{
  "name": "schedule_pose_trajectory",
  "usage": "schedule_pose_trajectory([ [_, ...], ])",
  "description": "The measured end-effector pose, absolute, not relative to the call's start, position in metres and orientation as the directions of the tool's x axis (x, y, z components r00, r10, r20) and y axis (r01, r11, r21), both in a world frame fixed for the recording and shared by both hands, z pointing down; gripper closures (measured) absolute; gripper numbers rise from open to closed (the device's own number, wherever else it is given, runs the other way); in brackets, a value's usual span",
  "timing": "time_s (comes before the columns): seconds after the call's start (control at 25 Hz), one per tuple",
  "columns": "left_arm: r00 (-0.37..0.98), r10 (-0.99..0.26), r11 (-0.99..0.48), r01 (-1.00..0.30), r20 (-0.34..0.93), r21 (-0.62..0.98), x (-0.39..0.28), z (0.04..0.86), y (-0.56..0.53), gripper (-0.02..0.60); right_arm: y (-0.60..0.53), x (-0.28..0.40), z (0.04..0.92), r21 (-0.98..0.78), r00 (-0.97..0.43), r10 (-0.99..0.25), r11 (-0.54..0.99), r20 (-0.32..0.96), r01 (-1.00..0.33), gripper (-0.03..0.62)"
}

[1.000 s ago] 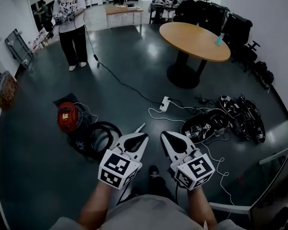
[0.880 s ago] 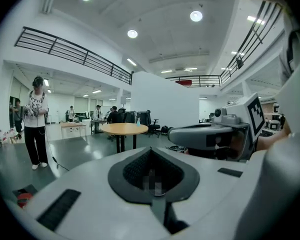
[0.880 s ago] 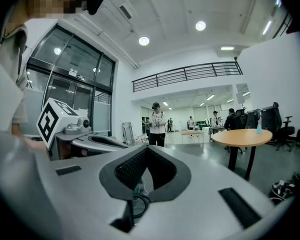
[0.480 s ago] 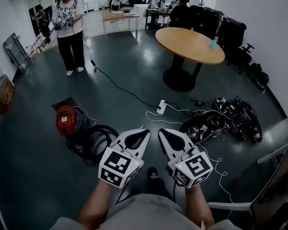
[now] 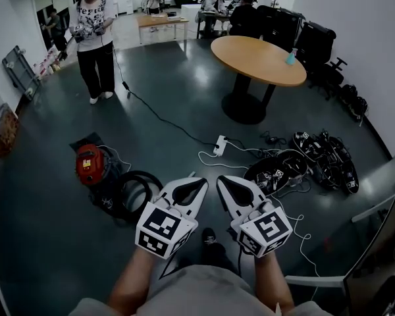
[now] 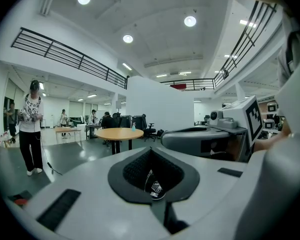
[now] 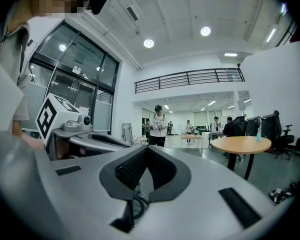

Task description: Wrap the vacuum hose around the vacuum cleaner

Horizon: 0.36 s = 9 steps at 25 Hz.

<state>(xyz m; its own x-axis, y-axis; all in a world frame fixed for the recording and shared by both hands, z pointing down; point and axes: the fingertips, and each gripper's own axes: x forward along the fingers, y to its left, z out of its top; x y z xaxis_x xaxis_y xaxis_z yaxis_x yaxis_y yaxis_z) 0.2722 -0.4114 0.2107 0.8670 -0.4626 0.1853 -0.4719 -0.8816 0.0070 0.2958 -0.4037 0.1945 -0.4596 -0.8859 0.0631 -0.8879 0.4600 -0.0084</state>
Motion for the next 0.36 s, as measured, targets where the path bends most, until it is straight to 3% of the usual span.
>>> schedule_pose_trajectory([
  [0.36,0.87,-0.451,-0.887,-0.461,0.197,0.006,0.2831,0.2131,-0.4108,0.575,-0.4048,0.3038,0.1927,-0.002,-0.466,-0.883,0.467,0.057,-0.884,0.589],
])
